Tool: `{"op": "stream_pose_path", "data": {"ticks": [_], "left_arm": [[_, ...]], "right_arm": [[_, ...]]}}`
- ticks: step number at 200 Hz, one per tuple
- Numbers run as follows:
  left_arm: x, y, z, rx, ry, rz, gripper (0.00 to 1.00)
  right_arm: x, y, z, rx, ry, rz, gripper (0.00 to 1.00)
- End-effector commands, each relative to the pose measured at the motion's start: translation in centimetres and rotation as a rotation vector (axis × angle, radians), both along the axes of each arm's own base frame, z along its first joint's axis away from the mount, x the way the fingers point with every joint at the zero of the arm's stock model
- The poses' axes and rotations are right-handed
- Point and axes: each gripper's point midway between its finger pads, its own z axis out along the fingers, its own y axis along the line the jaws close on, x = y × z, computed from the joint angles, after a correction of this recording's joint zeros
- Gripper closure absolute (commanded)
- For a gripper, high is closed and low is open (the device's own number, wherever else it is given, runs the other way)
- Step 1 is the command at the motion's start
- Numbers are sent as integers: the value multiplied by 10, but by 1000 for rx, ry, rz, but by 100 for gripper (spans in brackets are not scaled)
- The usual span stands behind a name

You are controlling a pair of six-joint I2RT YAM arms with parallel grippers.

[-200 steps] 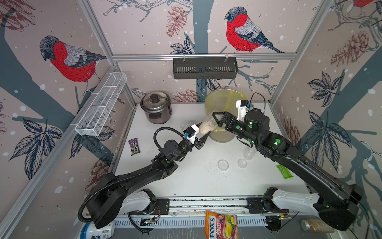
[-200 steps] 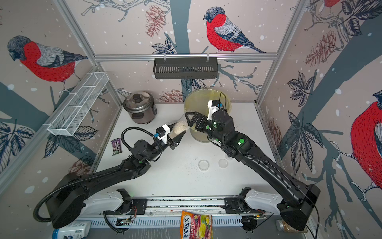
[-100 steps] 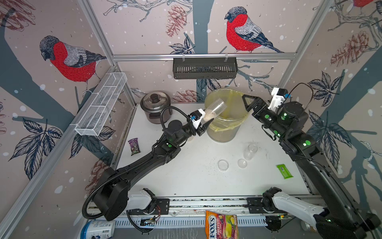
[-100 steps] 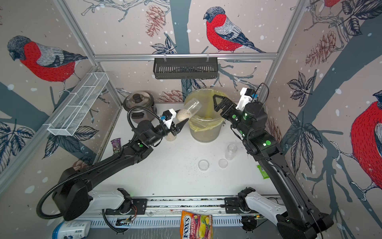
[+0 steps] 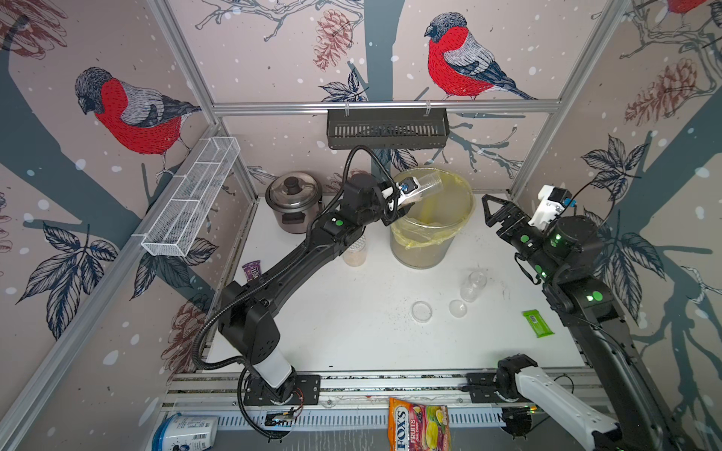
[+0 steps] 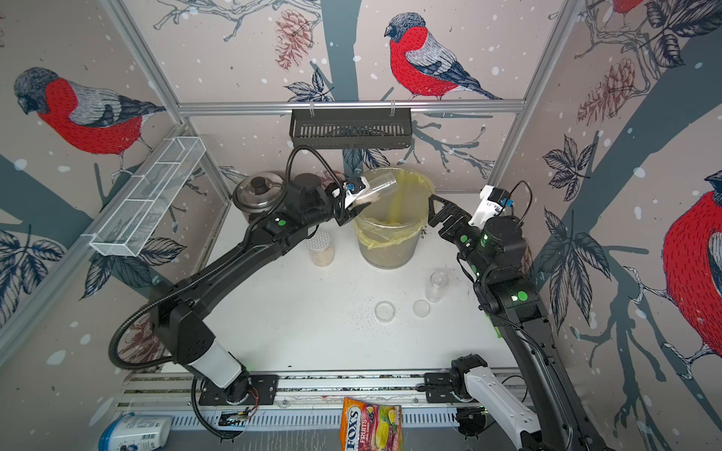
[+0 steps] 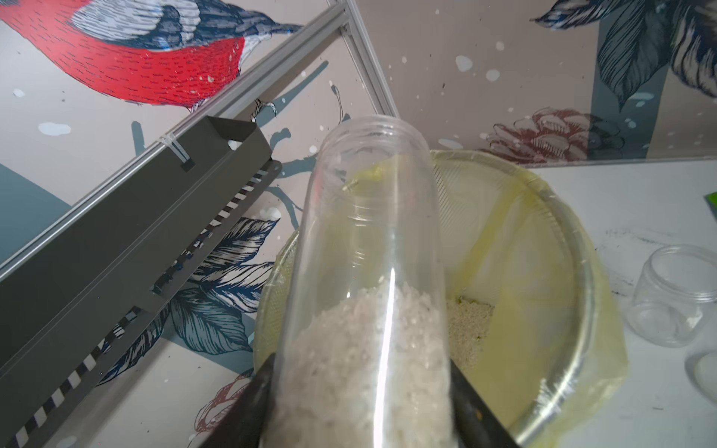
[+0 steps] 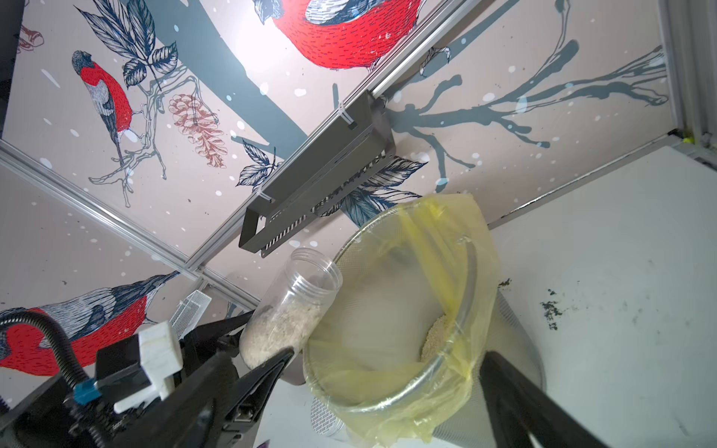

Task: Empty moldy rice from jars
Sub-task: Pour the moldy rice from the jar into the trash bin.

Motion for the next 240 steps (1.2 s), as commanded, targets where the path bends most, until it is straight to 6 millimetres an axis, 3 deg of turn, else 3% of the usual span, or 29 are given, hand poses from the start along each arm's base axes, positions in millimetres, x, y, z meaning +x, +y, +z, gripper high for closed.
{"op": "stream_pose_path", "data": {"ticks": [1,78,100,148,198,240], "left_arm": [[11,3,-16,150,4,17,75],[47,2,-24,423,-30,131,77],[53,-1,-26,482,-50,166,73],[57,-3,-43,694,-141,211,75],[60,-9,-39,826,-226,222,78],[57,-5,-53,947,-267,218,78]], "right_arm": [[-5,-11,4,-42,-25,-34,0],[-16,-30,-15,-76,-10,-105,0],[-17,-35,-20,-60,-7,-134,0],[-19,-38,-37,-33,18,-149,0],[-22,-39,-46,-35,31,-154,0],[-25,-43,-53,-37,36,-174,0]]}}
